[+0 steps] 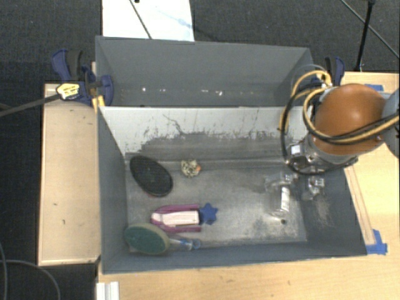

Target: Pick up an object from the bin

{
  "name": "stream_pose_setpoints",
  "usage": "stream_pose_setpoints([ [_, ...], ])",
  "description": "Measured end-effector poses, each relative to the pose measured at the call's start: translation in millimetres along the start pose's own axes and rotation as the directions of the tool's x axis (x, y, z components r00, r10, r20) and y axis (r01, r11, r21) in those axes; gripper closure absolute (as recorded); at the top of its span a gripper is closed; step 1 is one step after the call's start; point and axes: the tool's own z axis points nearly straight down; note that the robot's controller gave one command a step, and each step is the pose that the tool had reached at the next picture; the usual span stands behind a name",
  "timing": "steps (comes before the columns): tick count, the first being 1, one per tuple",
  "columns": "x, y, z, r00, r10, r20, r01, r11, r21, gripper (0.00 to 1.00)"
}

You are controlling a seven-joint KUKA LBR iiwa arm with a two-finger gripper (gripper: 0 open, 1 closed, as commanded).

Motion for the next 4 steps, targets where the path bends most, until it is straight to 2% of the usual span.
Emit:
stream_pose_setpoints([
  [1, -14.5, 42.7, -64.6, 0.998, -0.066, 0.000, 0.066, 0.998, -0.003, 0.00],
  [2, -12.6, 14.9, 17.7, 0.916, -0.402, 0.007, 0.402, 0.916, -0.007, 0.00],
  [3, -10.9, 14.0, 16.0, 0.919, -0.395, 0.004, 0.395, 0.919, -0.008, 1.00],
  [4, -76.3, 41.2, -62.3, 0.752, -0.659, 0.005, 0.659, 0.752, -0.001, 1.00],
])
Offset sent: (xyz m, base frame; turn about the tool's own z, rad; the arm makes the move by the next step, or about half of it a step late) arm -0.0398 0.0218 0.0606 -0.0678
